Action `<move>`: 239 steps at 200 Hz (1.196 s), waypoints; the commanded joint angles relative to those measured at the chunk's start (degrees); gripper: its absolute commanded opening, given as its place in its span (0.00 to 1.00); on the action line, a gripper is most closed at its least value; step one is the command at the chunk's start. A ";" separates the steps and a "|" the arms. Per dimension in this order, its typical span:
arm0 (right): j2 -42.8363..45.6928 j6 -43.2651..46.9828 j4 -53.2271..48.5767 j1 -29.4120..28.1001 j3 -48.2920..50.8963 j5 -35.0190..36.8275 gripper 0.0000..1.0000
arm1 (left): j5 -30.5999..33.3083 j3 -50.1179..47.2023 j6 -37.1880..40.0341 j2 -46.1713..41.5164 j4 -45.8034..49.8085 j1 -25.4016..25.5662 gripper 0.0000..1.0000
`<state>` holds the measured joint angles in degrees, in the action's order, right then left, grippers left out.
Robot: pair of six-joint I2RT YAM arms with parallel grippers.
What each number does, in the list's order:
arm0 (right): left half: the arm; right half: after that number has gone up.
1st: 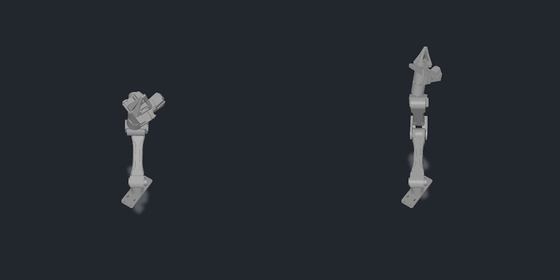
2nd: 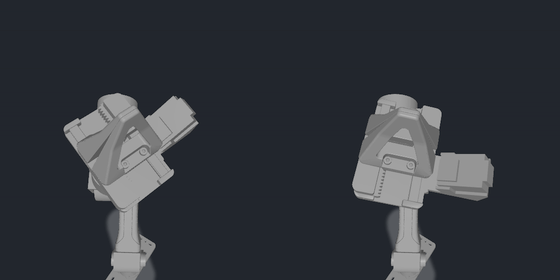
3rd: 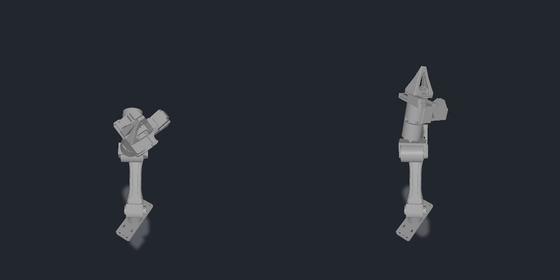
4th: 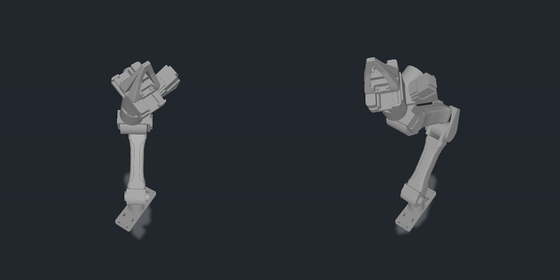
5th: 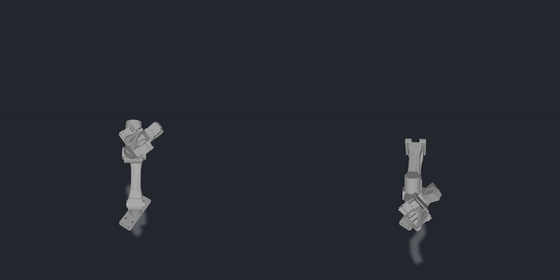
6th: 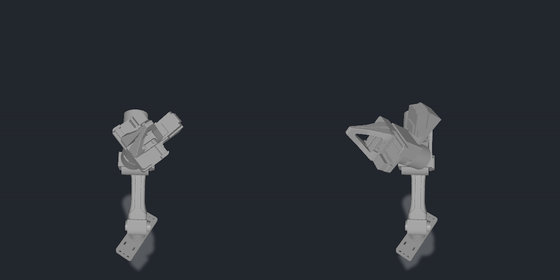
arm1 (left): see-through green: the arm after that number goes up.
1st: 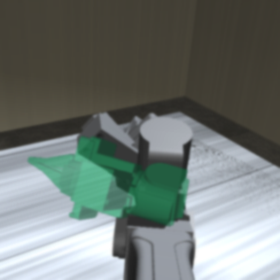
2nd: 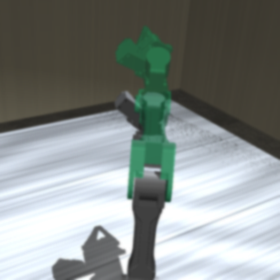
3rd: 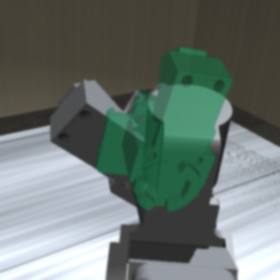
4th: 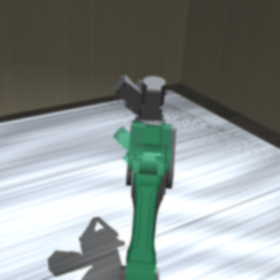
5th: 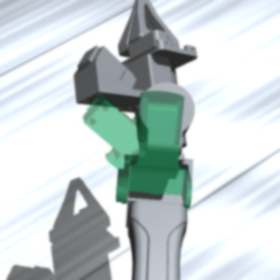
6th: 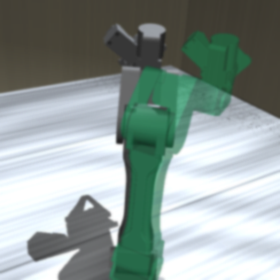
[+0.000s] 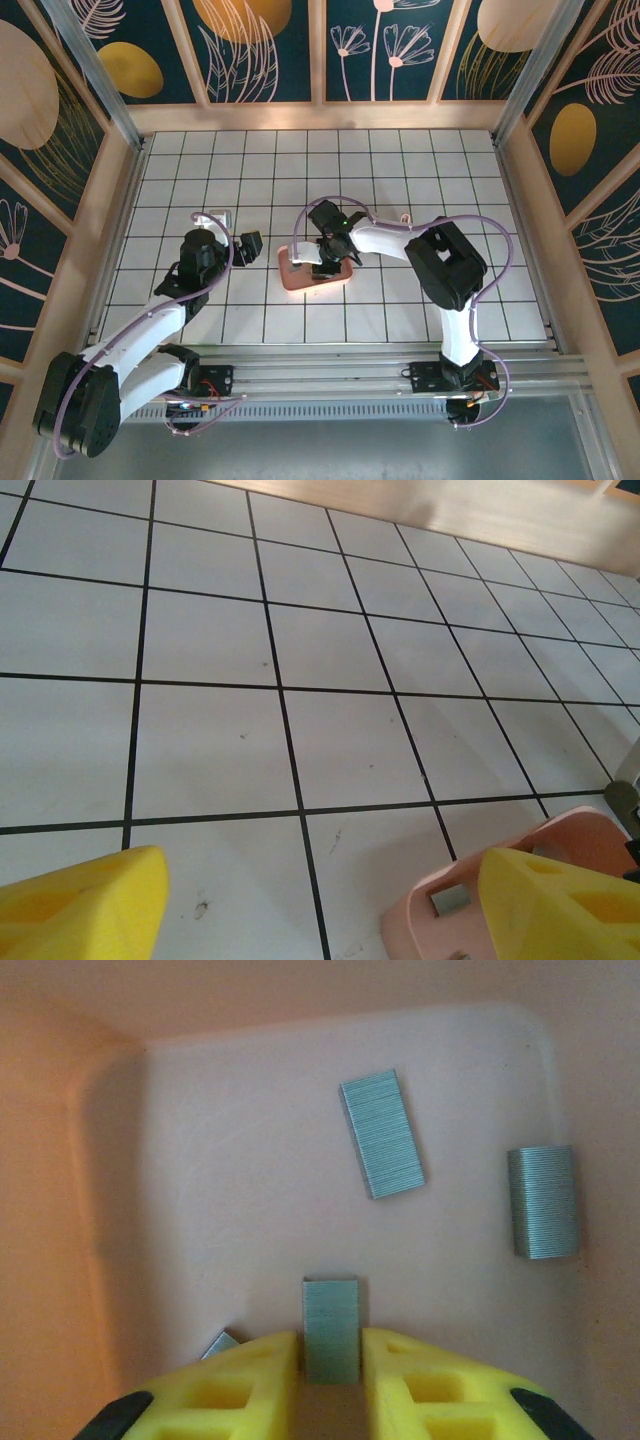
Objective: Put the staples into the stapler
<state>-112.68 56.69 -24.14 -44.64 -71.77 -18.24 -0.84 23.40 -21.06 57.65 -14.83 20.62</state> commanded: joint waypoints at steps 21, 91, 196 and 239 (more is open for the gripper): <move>-1.21 -0.41 0.49 -0.12 -0.10 2.18 0.17 | 0.55 1.58 1.52 0.18 -0.56 -0.31 0.80; 7.90 -5.88 4.76 1.14 3.54 0.08 0.15 | -0.14 4.69 2.90 -0.51 1.98 -0.23 0.80; 24.01 -30.93 10.55 3.07 14.96 6.97 0.15 | -8.57 20.88 15.51 8.79 6.54 -0.14 0.77; 36.54 -55.77 10.89 3.07 24.74 13.49 0.16 | -10.34 18.40 15.87 13.74 1.12 -0.01 0.77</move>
<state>-83.07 18.68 -13.98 -41.95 -52.16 -9.76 -8.62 44.18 -6.57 69.56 -10.44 20.62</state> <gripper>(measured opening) 0.155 0.767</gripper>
